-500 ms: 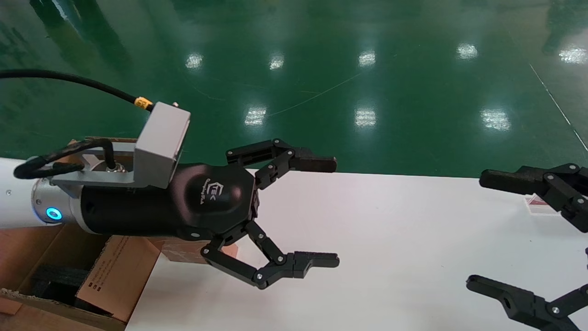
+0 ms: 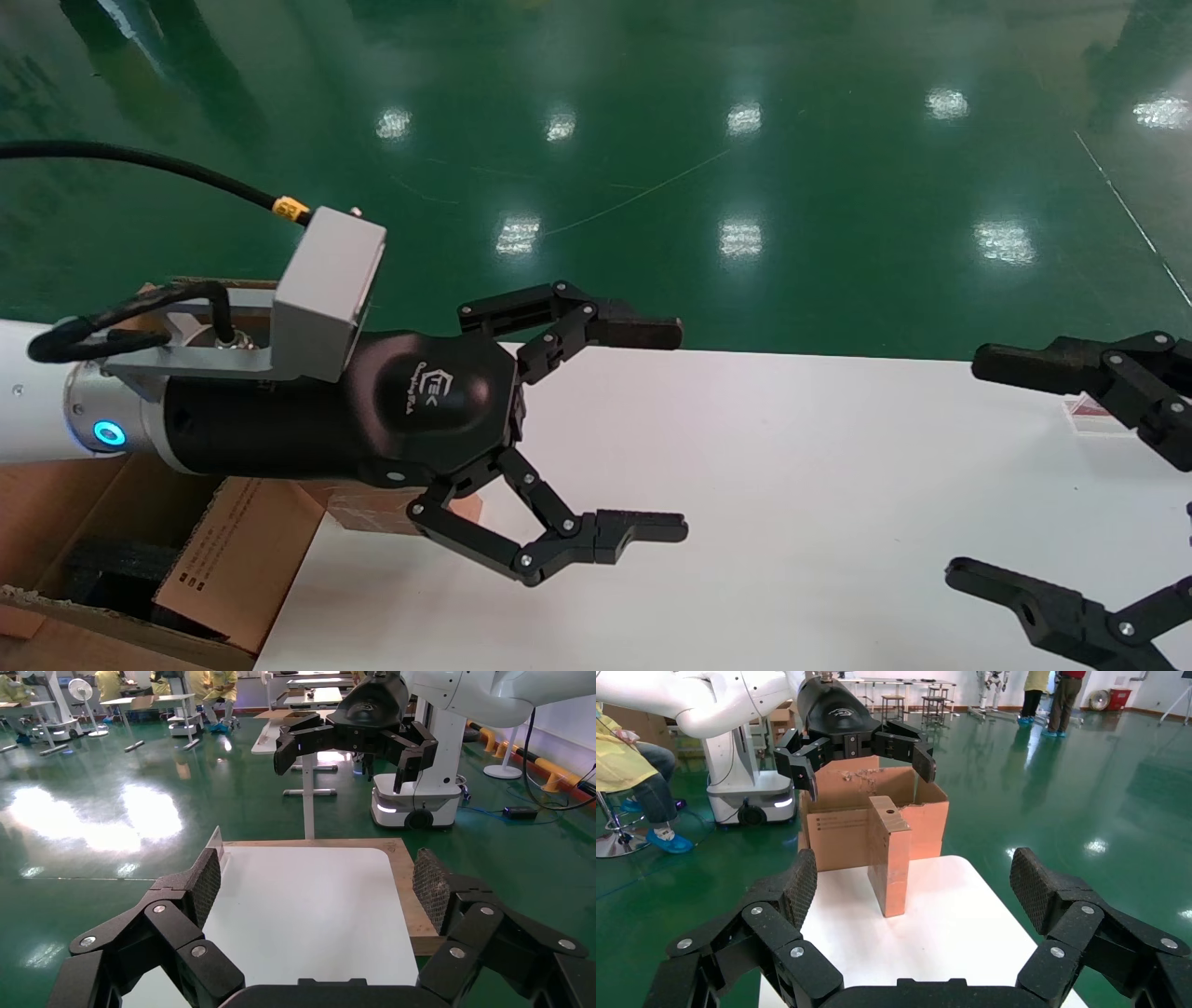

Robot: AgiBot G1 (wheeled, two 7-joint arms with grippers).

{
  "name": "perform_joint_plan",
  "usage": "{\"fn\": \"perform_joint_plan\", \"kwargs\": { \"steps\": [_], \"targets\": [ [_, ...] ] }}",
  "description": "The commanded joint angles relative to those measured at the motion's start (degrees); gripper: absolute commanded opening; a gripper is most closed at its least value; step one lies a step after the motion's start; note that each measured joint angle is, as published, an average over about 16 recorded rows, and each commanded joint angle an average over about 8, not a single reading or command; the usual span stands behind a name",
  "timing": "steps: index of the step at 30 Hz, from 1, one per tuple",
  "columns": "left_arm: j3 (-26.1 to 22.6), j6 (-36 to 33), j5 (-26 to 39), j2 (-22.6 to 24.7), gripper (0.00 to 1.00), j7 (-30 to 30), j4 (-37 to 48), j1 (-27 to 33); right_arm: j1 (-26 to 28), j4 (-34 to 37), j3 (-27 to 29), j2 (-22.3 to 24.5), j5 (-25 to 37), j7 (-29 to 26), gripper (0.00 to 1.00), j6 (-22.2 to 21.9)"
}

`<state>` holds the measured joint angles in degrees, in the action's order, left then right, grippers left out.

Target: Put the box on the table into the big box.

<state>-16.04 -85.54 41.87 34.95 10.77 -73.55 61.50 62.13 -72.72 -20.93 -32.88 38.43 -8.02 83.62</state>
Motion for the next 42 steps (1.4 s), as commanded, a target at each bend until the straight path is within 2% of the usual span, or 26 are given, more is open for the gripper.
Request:
{"fn": "perform_joint_plan", "kwargs": {
  "steps": [1, 24, 42],
  "targets": [
    [0.0, 0.0, 0.0, 0.0, 1.0, 0.0, 0.0, 0.0, 0.0, 0.0, 0.0, 0.0, 0.0, 0.0, 1.0, 0.0],
    [-0.12, -0.65, 0.19, 0.06, 1.0, -0.69, 0.22, 0.17, 0.01, 0.02, -0.01, 0.0, 0.0, 0.01, 1.0, 0.01],
    [-2.93, 3.24, 12.74, -2.62, 1.0, -2.54, 0.18, 1.0, 0.02, 0.02, -0.02, 0.0, -0.01, 0.01, 1.0, 0.01]
  ]
}}
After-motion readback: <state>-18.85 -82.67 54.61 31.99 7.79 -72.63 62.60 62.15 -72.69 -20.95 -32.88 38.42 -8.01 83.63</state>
